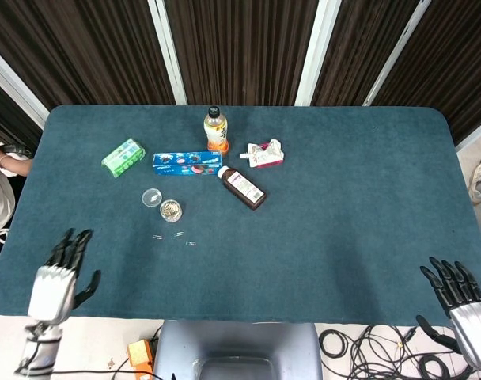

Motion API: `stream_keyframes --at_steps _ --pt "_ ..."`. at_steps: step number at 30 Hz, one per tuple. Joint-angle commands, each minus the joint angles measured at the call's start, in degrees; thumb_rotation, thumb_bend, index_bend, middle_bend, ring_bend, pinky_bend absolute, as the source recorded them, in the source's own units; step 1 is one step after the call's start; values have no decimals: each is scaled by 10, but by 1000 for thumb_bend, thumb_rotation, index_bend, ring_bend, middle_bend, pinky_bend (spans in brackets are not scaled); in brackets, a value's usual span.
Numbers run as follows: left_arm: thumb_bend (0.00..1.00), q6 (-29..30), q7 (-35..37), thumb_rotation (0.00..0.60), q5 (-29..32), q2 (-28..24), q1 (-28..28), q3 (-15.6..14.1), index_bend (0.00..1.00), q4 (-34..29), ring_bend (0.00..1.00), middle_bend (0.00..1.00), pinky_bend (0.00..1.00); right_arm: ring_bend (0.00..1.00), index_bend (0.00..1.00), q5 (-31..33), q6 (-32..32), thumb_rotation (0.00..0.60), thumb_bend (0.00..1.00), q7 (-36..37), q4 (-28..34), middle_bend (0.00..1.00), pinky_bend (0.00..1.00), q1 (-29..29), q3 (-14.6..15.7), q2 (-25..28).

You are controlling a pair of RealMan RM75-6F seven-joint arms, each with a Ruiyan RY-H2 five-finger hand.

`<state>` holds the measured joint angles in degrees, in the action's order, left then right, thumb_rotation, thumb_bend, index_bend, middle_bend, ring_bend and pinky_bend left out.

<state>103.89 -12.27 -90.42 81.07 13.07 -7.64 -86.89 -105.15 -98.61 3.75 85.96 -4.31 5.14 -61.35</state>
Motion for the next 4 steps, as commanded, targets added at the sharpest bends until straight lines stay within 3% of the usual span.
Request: stream_keyframes --at_steps 1,4 --pt "378 16 34 600 -43 15 -73 -47 6 94 8 95 197 0 0 6 13 600 178 -14 9 0 0 5 -2 -3" --pt "377 3 36 600 -36 9 -75 -33 0 83 8 94 190 0 0 11 20 600 178 -22 15 0 0 7 -4 -4"
